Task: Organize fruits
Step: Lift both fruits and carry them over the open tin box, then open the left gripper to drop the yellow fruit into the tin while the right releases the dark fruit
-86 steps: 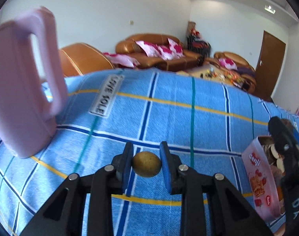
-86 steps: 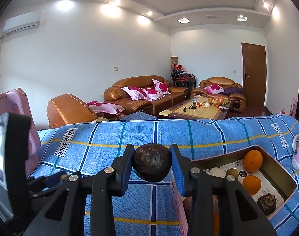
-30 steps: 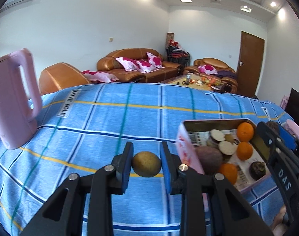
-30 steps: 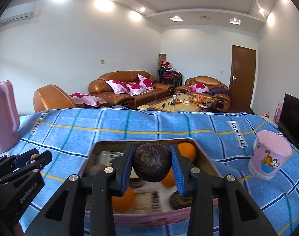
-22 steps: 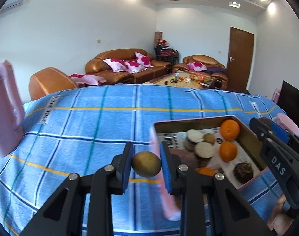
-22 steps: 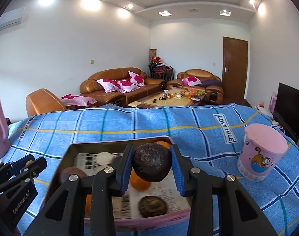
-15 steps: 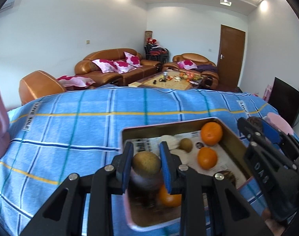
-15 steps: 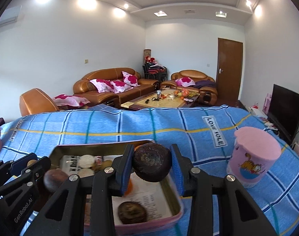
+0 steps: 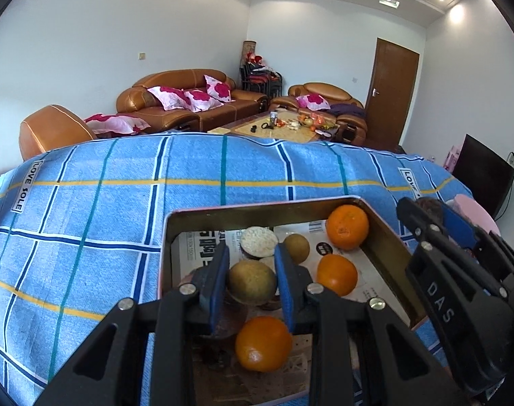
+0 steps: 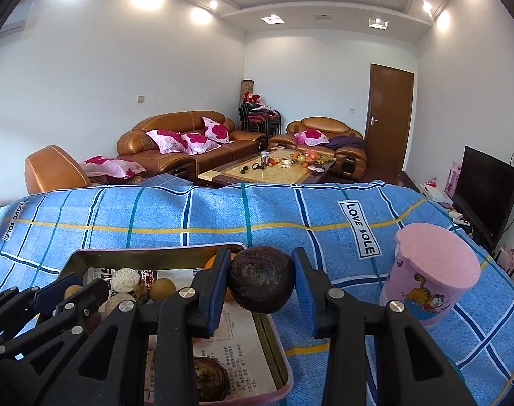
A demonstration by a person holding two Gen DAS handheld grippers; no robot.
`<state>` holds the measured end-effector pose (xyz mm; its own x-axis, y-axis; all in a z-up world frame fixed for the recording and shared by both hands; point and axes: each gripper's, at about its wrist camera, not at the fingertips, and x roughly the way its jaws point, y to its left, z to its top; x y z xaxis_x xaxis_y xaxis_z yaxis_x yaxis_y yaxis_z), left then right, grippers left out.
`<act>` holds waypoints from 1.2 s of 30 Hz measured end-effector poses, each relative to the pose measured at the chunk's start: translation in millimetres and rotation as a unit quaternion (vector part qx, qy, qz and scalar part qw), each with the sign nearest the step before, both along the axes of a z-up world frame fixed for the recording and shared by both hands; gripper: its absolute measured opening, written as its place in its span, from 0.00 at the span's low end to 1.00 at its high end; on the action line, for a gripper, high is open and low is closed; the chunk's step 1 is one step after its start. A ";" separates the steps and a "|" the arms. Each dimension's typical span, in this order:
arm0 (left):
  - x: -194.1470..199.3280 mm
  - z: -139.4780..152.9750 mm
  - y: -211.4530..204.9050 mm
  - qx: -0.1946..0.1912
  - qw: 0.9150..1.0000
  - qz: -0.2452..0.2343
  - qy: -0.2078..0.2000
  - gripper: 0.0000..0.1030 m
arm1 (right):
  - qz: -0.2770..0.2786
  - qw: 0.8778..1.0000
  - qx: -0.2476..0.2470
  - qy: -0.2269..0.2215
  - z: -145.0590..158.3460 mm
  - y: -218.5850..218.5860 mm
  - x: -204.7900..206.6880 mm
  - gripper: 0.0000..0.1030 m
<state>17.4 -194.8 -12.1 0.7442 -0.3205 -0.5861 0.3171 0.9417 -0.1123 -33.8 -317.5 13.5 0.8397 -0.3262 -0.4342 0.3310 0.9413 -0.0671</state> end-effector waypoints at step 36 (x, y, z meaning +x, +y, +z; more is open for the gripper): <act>2.8 0.3 13.5 -0.018 1.000 -0.004 0.008 0.29 | 0.104 0.987 0.075 0.099 -23.6 8.0 33.9 0.39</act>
<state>20.2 -181.4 -11.8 0.7314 -0.3477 -0.5866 0.3227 0.9343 -0.1514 0.1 -309.5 -10.1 0.7750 -0.0742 -0.6276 0.1234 0.9917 0.0350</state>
